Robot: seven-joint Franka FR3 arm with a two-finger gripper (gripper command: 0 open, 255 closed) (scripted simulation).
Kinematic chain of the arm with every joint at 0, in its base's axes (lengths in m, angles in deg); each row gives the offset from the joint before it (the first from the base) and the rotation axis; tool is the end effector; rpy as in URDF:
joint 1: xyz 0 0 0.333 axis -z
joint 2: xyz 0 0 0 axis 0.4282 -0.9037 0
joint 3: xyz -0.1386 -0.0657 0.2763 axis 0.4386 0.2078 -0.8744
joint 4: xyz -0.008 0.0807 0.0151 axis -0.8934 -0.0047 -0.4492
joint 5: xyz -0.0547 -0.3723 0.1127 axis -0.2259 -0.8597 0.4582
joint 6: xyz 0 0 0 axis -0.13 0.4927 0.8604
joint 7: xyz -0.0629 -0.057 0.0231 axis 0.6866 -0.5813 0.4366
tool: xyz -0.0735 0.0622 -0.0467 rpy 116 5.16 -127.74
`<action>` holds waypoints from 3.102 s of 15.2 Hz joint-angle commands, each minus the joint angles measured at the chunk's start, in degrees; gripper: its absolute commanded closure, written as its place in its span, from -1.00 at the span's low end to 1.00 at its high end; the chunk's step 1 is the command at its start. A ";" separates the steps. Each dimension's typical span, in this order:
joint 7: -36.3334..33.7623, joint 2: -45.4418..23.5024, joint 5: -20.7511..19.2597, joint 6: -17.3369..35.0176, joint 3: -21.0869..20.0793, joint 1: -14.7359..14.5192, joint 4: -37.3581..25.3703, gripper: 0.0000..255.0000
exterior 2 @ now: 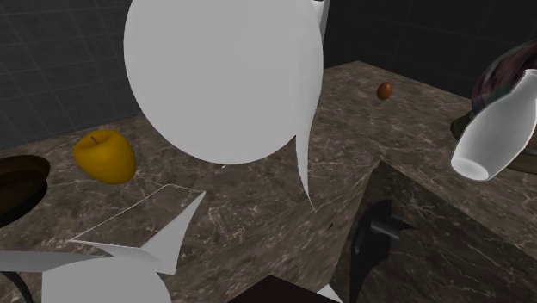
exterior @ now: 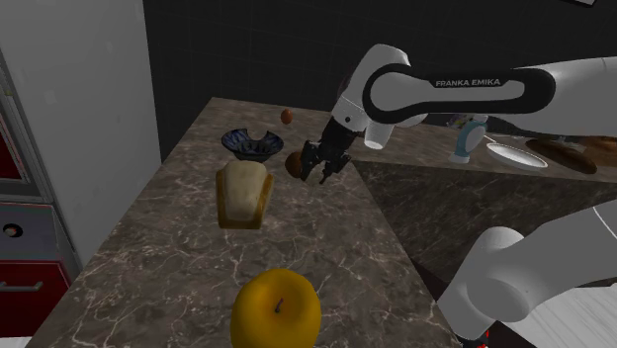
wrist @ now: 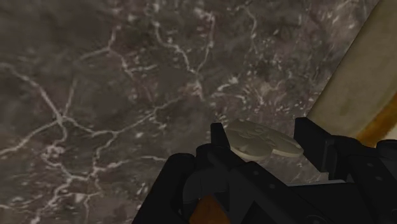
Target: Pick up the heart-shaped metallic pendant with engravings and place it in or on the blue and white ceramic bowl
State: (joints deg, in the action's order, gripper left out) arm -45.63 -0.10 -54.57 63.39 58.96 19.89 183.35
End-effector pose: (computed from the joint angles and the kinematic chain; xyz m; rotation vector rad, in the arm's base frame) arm 0.4045 0.1263 0.5300 -2.8037 0.4254 -0.2048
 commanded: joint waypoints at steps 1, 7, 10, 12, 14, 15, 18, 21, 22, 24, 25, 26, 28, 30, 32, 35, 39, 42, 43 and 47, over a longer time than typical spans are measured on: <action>-0.39 0.22 -0.28 -1.53 0.10 0.09 -1.33 1.00; -1.49 0.41 -1.04 -6.02 0.45 0.36 -5.73 1.00; -2.03 0.32 -1.39 -8.23 0.61 0.47 -8.07 1.00; -2.38 0.21 -1.60 -9.69 0.72 0.54 -9.68 1.00; -2.73 0.04 -1.81 -11.15 0.83 0.60 -11.34 1.00; -2.90 -0.06 -1.91 -11.87 0.88 0.63 -12.18 1.00; -3.42 -0.44 -2.20 -14.04 1.03 0.72 -14.78 1.00; -3.93 -0.92 -2.46 -16.21 1.17 0.79 -17.48 1.00; -4.01 -1.00 -2.50 -16.51 1.19 0.80 -17.86 1.00; -4.05 -5.58 -2.96 -15.85 0.94 1.06 -21.79 1.00; -4.11 -7.88 -3.22 -15.62 0.81 1.18 -23.88 1.00; -4.20 -10.19 -3.50 -15.47 0.69 1.29 -26.04 1.00; -4.46 -14.84 -4.13 -15.38 0.45 1.46 -30.64 1.00; -4.82 -19.58 -4.86 -15.59 0.23 1.56 -35.63 1.00; -5.26 -24.44 -5.67 -16.15 0.01 1.59 -41.08 1.00; -6.10 -32.12 -7.05 -17.70 -0.23 1.41 -50.36 1.00; -7.48 -43.76 -9.20 -21.66 -0.42 0.66 -66.03 1.00; -7.41 -45.91 -9.51 -21.06 -0.36 0.44 -67.55 1.00; -7.20 -45.54 -9.41 -20.12 -0.36 0.49 -66.23 1.00; -6.42 -44.28 -9.04 -16.52 -0.34 0.64 -61.30 1.00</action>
State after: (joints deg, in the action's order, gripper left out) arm -52.24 -44.53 -63.68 45.92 58.62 20.51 120.97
